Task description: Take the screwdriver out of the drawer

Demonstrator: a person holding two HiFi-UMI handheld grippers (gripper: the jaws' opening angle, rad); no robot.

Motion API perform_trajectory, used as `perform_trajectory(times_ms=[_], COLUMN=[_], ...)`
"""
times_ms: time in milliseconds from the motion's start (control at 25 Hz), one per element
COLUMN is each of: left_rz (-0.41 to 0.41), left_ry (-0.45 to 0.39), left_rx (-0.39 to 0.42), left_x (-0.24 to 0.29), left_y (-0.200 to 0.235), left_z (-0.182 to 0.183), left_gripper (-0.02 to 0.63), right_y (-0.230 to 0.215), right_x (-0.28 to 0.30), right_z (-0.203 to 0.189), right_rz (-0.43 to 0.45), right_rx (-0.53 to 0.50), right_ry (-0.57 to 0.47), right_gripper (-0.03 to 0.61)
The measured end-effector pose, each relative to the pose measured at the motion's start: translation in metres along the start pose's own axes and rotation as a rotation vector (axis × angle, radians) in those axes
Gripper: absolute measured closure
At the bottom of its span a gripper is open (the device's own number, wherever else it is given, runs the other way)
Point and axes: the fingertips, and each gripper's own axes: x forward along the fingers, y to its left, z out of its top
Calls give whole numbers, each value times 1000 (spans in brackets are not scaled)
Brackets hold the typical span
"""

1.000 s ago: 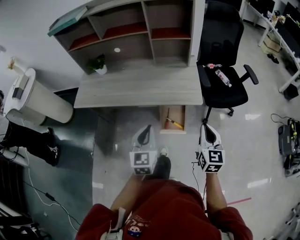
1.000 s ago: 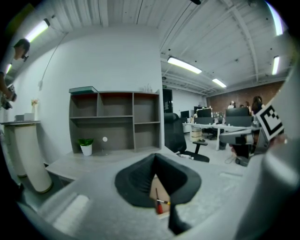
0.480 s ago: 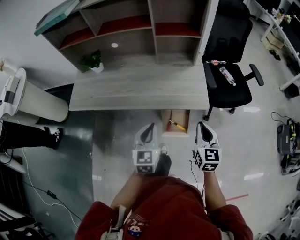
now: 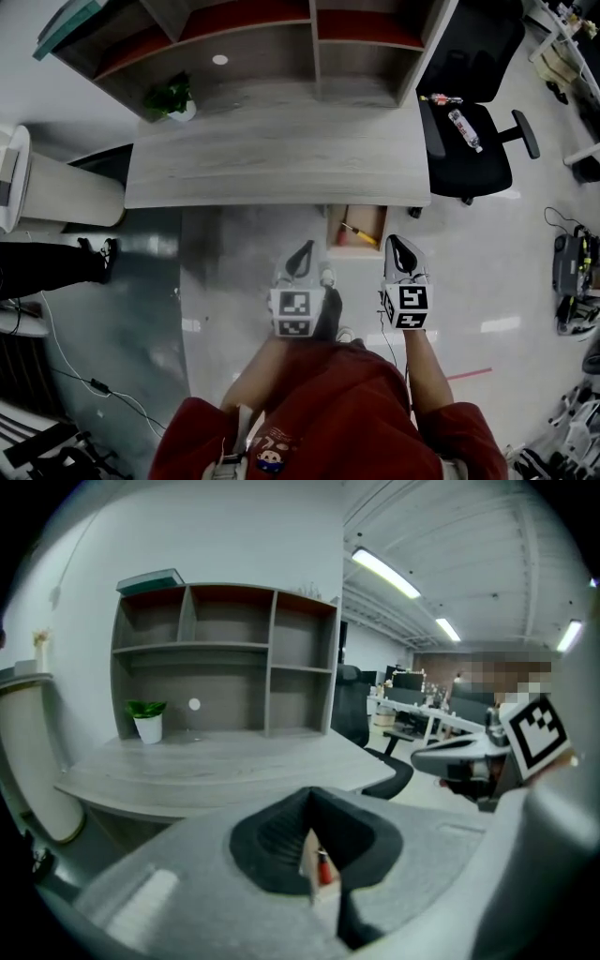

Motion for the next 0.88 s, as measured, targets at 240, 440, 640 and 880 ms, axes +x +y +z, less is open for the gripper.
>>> perform_trajectory(times_ms=[240, 440, 640, 880], left_rz=[-11, -33, -53, -52], left_ry=[72, 97, 161, 238], left_rx=[-34, -60, -69, -89], left_x=[31, 58, 89, 113], left_y=[17, 26, 32, 43], left_z=[-27, -44, -75, -115], left_gripper=[617, 617, 617, 617], right_y=[8, 12, 19, 24], right_x=[43, 77, 107, 144], right_z=[-46, -95, -137, -176], right_rz=[41, 87, 110, 115], right_rx=[-28, -38, -69, -105], right_ry=[131, 268, 368, 448], right_gripper=[557, 508, 479, 466])
